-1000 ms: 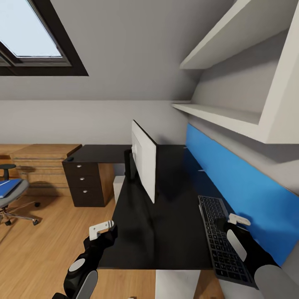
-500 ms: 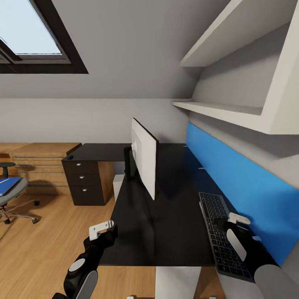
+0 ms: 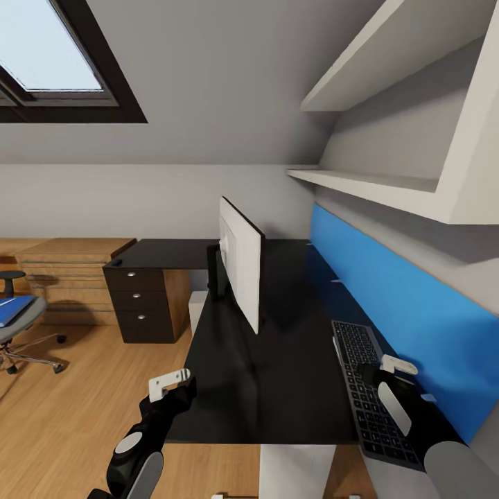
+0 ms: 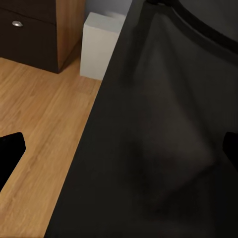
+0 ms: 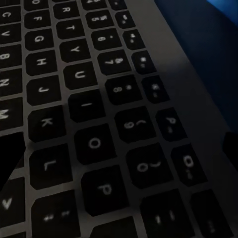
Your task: In the bedroom, organize the workspace by keeping the computer under the desk, ensuring the monitor is on the desk, placing the keyboard on the desk next to the monitor, placing the mouse on the desk next to the keyboard, moving the folder from the swivel chair onto the desk next to the mouse, stacking the notebook on top of the folder with the pen on top of the notebook, and positioning the swivel chair next to the desk.
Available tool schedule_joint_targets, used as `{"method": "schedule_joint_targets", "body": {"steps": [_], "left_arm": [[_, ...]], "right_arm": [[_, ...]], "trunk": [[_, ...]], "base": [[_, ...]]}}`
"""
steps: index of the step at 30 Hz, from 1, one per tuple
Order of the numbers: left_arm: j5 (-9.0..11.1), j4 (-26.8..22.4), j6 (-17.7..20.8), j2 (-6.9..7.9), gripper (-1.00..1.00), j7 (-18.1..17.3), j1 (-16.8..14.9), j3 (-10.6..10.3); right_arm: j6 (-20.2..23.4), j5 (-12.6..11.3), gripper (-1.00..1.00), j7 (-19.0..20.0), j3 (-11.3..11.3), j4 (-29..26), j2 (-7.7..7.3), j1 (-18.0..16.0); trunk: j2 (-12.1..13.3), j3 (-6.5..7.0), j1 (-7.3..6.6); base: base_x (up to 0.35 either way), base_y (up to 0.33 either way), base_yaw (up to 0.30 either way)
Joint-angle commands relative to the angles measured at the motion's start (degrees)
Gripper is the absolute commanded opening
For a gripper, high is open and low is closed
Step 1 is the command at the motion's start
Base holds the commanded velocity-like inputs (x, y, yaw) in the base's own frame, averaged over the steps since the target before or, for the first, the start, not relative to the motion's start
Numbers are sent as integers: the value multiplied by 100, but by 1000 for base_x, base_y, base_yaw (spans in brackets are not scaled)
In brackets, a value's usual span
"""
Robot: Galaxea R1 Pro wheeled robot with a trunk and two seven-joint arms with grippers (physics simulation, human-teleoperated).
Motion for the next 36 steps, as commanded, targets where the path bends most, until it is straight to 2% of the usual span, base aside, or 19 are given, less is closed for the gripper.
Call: {"method": "schedule_joint_targets", "body": {"steps": [1, 18, 28, 36], "left_arm": [[49, -8, 11, 6, 100, 55, -6, -14], [49, -7, 11, 7, 100, 55, -6, -14], [49, -7, 11, 7, 100, 55, -6, -14], [49, -7, 11, 1, 100, 55, -6, -14]], "right_arm": [[17, -123, 100, -38, 24, 48, -4, 3], [17, -123, 100, -41, 24, 39, -3, 0], [17, -123, 100, -38, 24, 39, -4, 0], [17, -123, 100, -39, 24, 39, 4, 1]], "trunk": [[-3, -8, 0], [-3, -8, 0], [-3, -8, 0], [318, 136, -176]], "base": [[-158, 0, 0], [-181, 0, 0], [-37, 0, 0], [0, 0, 0]]}}
